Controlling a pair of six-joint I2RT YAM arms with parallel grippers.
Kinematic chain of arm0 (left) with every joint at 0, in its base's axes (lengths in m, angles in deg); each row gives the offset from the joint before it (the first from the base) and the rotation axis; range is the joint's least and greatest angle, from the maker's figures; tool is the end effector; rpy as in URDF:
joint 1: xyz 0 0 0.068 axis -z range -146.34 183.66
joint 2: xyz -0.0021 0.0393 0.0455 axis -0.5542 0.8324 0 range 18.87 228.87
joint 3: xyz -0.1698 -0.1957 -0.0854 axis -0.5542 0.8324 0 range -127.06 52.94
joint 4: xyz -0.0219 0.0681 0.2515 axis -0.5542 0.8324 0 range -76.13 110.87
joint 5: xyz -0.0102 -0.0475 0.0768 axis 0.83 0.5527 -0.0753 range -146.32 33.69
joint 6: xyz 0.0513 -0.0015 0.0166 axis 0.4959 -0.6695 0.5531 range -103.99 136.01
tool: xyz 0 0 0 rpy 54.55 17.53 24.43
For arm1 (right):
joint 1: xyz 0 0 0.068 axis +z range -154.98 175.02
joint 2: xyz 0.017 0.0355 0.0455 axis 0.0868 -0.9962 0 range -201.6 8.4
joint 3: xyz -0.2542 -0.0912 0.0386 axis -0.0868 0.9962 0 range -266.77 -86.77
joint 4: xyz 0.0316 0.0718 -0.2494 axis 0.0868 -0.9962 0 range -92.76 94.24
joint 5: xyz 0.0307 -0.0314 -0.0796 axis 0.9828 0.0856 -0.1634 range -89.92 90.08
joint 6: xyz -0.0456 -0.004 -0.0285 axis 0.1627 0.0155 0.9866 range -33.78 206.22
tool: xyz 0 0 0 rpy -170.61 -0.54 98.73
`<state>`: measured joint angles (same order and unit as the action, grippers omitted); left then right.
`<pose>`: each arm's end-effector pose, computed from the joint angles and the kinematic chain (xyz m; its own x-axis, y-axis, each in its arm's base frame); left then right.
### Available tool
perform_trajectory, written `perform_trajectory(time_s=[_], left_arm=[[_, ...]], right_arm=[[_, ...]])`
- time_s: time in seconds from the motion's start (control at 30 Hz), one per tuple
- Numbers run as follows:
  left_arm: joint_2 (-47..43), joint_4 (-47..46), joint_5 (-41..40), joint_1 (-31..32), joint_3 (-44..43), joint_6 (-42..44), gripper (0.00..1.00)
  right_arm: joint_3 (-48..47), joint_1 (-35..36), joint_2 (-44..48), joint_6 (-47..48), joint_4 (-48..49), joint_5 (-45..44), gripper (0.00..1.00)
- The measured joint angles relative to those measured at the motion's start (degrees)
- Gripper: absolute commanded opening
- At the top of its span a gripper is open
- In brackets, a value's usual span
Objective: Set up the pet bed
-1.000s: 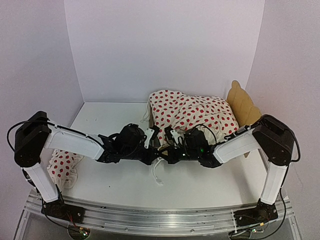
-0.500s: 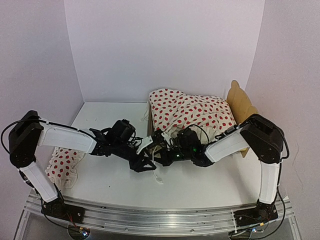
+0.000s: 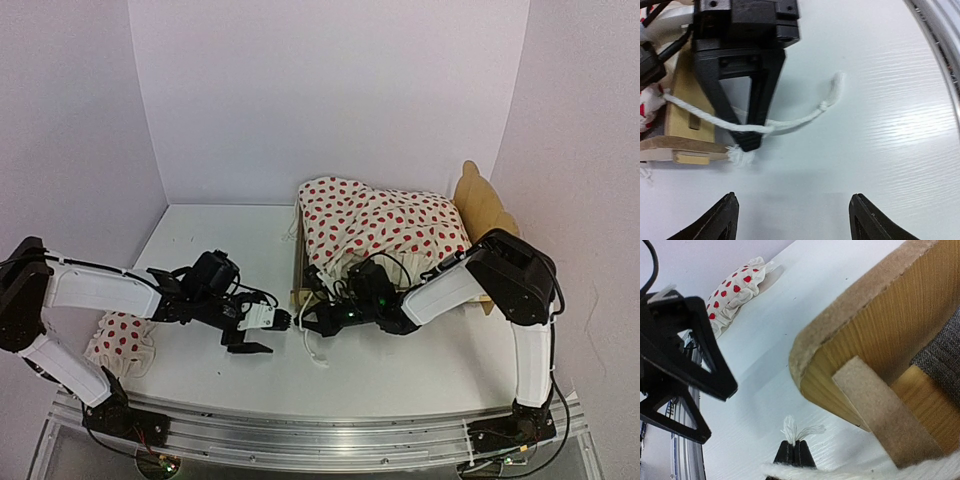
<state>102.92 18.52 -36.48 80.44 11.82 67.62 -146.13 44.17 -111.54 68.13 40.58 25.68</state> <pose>0.1866 -0.2163 0.1738 0.3464 0.7083 -0.6151 0.9192 -0.1253 0.3733 0.2639 0.3286 0.1148 -0.5469 -0.2045 -0.8118 -0.8101 0.3737 0.4517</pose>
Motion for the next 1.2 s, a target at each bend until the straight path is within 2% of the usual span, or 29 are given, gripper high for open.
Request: perform_trajectory(time_s=[0.2,0.4,0.53,0.73,1.0,1.2], left_arm=[[6.8,-14.0,-3.5,-1.0,0.3,6.7,0.76],[11.8,-21.7,-3.6,-1.0,0.9,11.4,0.65],[12.9,-24.1,-3.0,-1.0,0.7,12.0,0.53],[12.9,-25.8,-1.2,-1.0,-0.1,12.7,0.29],[14.2,-24.7,0.1,-1.0,-0.9,14.4,0.21],[14.8,-23.5,0.4,-1.0,-1.2,16.1,0.18]], right_arm=[[0.0,0.0,0.0,0.0,0.0,0.4,0.0],[0.0,0.0,0.0,0.2,0.0,0.4,0.0],[0.0,0.0,0.0,0.4,0.0,0.6,0.0],[0.0,0.0,0.0,1.0,-0.4,0.8,0.0],[0.0,-0.1,0.0,1.2,-1.4,0.9,0.0],[0.0,-0.1,0.1,1.4,-1.5,1.3,0.0]])
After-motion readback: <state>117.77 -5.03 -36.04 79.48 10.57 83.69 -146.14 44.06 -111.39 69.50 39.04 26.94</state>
